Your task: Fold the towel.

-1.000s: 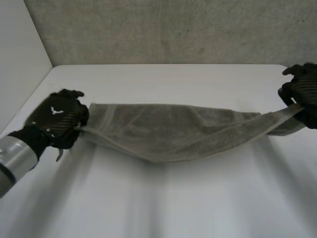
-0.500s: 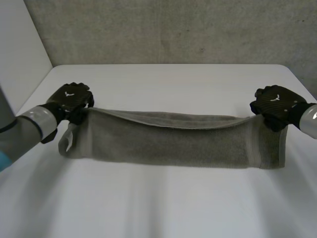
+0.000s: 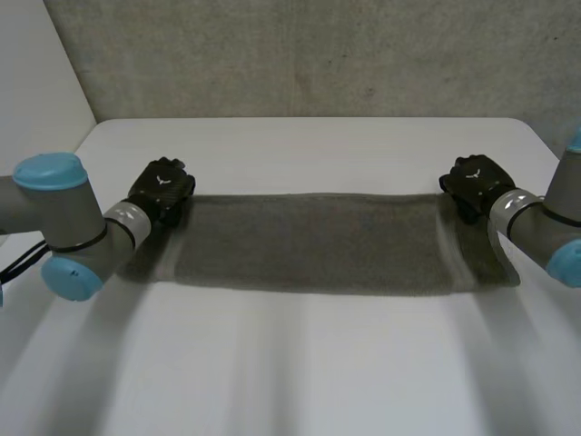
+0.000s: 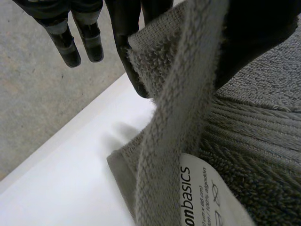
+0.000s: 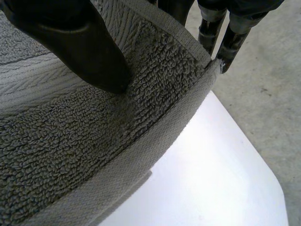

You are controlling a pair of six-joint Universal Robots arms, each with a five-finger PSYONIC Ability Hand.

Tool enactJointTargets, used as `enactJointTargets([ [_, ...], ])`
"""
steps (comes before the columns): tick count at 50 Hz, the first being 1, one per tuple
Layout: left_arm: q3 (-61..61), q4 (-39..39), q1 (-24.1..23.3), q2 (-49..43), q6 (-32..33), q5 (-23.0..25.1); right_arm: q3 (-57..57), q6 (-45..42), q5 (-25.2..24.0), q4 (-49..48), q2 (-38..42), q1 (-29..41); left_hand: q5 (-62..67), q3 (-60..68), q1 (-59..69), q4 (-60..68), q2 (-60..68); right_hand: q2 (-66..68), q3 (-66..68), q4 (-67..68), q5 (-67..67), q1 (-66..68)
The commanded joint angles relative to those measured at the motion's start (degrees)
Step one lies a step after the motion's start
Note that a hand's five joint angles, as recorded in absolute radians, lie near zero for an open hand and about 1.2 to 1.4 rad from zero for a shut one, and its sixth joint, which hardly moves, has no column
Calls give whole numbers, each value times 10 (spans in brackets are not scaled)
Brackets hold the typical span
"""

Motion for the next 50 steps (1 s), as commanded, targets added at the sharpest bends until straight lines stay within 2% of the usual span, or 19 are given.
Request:
enactJointTargets([
  [1,10,15,-7,-12,1,1,-13,-1,9,-25,24,4,46,-24,52,-32,28,40,-29,-44,47,45],
  [4,13,21,-8,-18,1,0,-16,0,13,-35,33,3,12,-24,19,-32,-5,40,-29,-44,47,45],
  [5,13,22,-10,-20,1,0,-17,0,13,-36,35,3,-154,-24,-148,-32,-172,34,-29,-44,41,39],
  [6,13,22,-10,-20,1,0,-17,0,13,-36,35,3,-156,-24,-150,-32,-173,34,-29,-44,41,39],
  [7,13,22,-12,-21,2,0,-17,0,13,-36,35,4,-329,-24,-323,-32,-347,-264,-29,-44,-257,-259],
  [8,12,21,-14,-21,2,-1,-17,3,13,-38,33,4,-421,-24,-415,-32,-438,-523,-29,-44,-517,-518],
  [9,12,21,-14,-21,2,-1,-17,3,13,-38,33,4,-422,-24,-415,-32,-439,-526,-29,-44,-519,-521],
  [10,13,21,-15,-20,2,-2,-18,6,14,-39,30,4,-422,-24,-415,-32,-439,-660,-29,-44,-653,-655],
  [15,11,19,-18,-2,4,-25,-24,31,21,-52,10,3,-466,-24,-459,-32,-483,-660,-29,-44,-653,-655],
  [16,7,20,-20,11,4,-33,-21,47,21,-55,-7,2,-507,-24,-501,-32,-525,-660,-29,-44,-653,-655],
  [20,-5,19,-21,43,2,-44,-13,89,16,-55,-51,-2,-538,-24,-532,-32,-555,-660,-29,-44,-653,-655],
  [25,-54,18,-18,96,-4,-44,57,155,14,-37,-131,-7,-536,-24,-530,-32,-554,-660,-29,-44,-653,-655],
  [28,-101,17,-16,136,-7,-42,92,159,6,-26,-161,-11,-533,-24,-526,-32,-550,-660,-29,-44,-653,-655],
  [33,-181,17,-13,201,-30,-37,211,135,-41,26,-232,-36,-533,-24,-526,-32,-550,-660,-29,-44,-653,-655],
  [37,-253,26,-12,246,-88,-33,261,104,-59,40,-242,-56,-533,-24,-526,-32,-550,-660,-29,-44,-653,-655],
  [41,-300,35,-10,265,-143,-24,320,41,-64,41,-239,-78,-525,-24,-518,-32,-542,-660,-29,-44,-653,-655],
  [44,-309,38,-9,267,-152,-24,346,7,-61,34,-237,-85,-523,-24,-516,-32,-540,-660,-29,-44,-653,-655],
  [50,-329,52,-8,268,-165,-28,365,-7,-59,-3,-233,-94,-521,-24,-515,-32,-538,-656,-29,-44,-649,-651],
])
